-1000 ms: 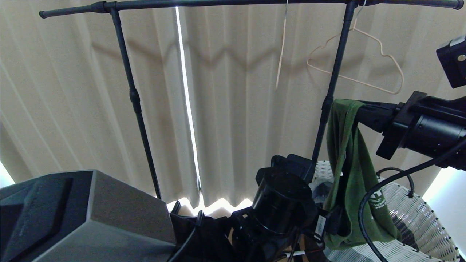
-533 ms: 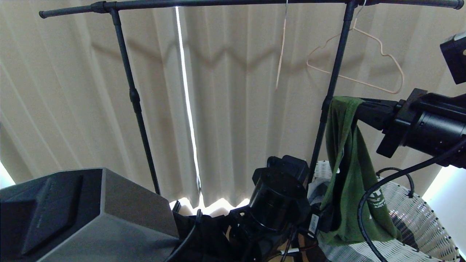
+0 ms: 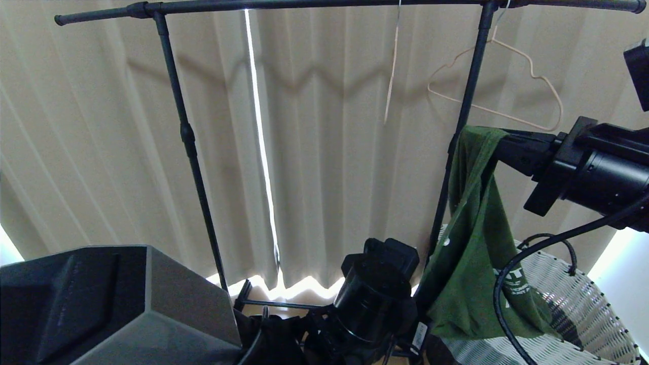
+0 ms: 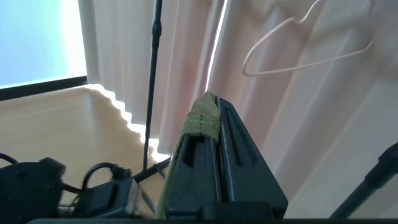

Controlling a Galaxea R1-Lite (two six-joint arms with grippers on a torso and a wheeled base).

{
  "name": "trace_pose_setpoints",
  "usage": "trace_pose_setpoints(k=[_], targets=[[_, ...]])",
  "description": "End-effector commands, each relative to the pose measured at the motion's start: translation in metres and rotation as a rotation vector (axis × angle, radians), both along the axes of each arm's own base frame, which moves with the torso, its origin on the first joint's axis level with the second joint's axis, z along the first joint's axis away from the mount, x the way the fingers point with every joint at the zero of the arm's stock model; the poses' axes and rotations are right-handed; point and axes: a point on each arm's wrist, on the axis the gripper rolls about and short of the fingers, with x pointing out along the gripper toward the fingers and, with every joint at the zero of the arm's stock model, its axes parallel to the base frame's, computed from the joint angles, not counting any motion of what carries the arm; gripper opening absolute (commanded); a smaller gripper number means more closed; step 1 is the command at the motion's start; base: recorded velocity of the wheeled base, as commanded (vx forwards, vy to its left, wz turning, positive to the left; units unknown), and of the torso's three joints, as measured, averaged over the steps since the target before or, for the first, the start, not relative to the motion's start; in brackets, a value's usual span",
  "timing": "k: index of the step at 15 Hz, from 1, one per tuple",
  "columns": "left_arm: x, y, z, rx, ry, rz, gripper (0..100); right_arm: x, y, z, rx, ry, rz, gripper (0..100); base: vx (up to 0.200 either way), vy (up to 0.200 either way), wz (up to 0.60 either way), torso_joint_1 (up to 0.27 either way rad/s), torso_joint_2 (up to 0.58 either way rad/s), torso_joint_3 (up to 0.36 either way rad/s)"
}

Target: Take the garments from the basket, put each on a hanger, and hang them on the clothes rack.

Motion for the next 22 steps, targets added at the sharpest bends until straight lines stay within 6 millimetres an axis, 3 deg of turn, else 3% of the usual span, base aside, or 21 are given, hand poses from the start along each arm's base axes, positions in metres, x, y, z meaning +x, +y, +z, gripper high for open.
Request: trace_pose_setpoints(k=[1,3,6,7,8,10,12,15,18,22], targets=[[-0.012,0.02,0.01,0.022,-0.032,-0.018,0,0.001,0.001,-0.002,-0.005,0.007,0.001,0,0.0,0.0,0.0,0.0,0.0,0.0],[-0.026,0.048,0.032,-0.011,-0.077,-0.018,0,0.002,0.001,-0.004,-0.008,0.012,0.001,0,0.0,0.0,0.0,0.0,0.0,0.0],[-0.014,0.112,0.087,-0.082,-0.189,0.118,0,0.005,0.003,-0.006,-0.012,0.021,-0.001,0,0.0,0.0,0.0,0.0,0.0,0.0],[-0.013,0.121,0.095,-0.081,-0.203,0.137,0,0.005,0.003,-0.006,-0.012,0.021,-0.001,0,0.0,0.0,0.0,0.0,0.0,0.0],[-0.016,0.147,0.119,-0.071,-0.24,0.182,0,0.005,0.002,-0.004,-0.008,0.012,-0.003,0,0.0,0.0,0.0,0.0,0.0,0.0],[-0.021,0.167,0.143,-0.061,-0.249,0.224,0,0.004,0.002,-0.001,-0.002,0.002,-0.007,0,0.0,0.0,0.0,0.0,0.0,0.0],[-0.014,0.178,0.167,-0.024,-0.272,0.264,0,0.005,0.001,0.001,0.003,-0.008,-0.013,0,0.0,0.0,0.0,0.0,0.0,0.0],[0.007,0.176,0.217,-0.066,-0.337,0.315,0,0.019,0.004,0.008,0.017,-0.036,-0.03,0,0.0,0.0,0.0,0.0,0.0,0.0],[0.02,0.175,0.228,-0.06,-0.336,0.337,0,0.039,0.003,0.007,0.024,-0.052,-0.072,0,0.0,0.0,0.0,0.0,0.0,0.0],[0.021,0.174,0.231,-0.066,-0.343,0.337,0,0.046,-0.001,0.011,0.038,-0.081,-0.096,0,0.0,0.0,0.0,0.0,0.0,0.0]])
